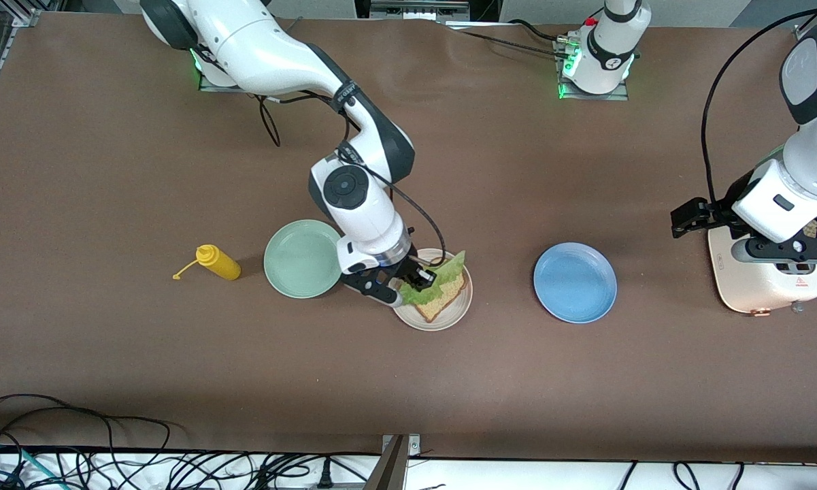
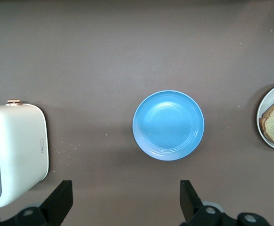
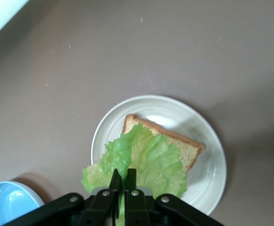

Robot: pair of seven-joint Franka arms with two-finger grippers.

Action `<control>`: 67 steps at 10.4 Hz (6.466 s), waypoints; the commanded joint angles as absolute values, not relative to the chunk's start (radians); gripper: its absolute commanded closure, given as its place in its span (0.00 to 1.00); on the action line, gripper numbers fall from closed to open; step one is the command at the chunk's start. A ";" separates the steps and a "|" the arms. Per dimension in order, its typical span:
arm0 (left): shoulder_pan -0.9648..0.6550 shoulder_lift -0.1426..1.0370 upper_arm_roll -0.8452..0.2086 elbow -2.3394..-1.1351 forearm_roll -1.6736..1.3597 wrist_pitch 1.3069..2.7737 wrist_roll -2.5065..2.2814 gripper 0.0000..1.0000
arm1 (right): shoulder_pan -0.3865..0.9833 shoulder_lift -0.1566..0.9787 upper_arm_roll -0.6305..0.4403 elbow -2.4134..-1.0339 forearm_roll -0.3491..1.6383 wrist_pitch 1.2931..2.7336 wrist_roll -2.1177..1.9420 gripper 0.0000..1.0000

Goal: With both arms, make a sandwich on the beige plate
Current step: 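Lower the lettuce onto the bread and open the right gripper, then move the right gripper to the yellow bottle while the left gripper reaches the toaster, then grasp the yellow bottle with the right gripper while the left gripper grasps bread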

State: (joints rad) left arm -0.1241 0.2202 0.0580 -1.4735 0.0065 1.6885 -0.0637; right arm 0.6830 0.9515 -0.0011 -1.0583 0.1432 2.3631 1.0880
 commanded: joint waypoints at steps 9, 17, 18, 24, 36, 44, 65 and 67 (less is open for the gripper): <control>-0.129 0.242 0.064 -1.442 0.035 1.690 -0.046 0.00 | 0.704 0.943 -0.015 -1.218 0.146 2.474 1.111 1.00; -0.130 0.241 0.064 -1.442 0.037 1.690 -0.048 0.00 | 0.718 0.951 -0.038 -1.204 0.216 2.565 1.114 1.00; -0.130 0.242 0.064 -1.442 0.035 1.690 -0.048 0.00 | 0.718 0.953 -0.049 -1.207 0.216 2.577 1.114 1.00; -0.130 0.242 0.064 -1.442 0.037 1.690 -0.048 0.00 | 0.723 0.953 -0.058 -1.210 0.187 2.580 1.077 0.00; -0.129 0.242 0.064 -1.442 0.037 1.690 -0.048 0.00 | 0.289 0.306 0.150 -1.805 0.193 2.177 0.085 0.00; -0.112 0.281 0.072 -1.442 0.037 1.719 -0.041 0.00 | -0.021 0.216 0.054 -1.793 0.265 1.861 -1.029 0.00; 0.393 0.518 0.072 -1.457 0.117 1.792 0.347 0.00 | -0.134 0.827 -0.081 -1.605 0.989 1.738 -2.295 0.00; 0.393 0.538 0.072 -1.454 0.117 1.801 0.347 0.24 | -0.127 0.827 -0.063 -1.621 1.003 1.775 -2.295 0.07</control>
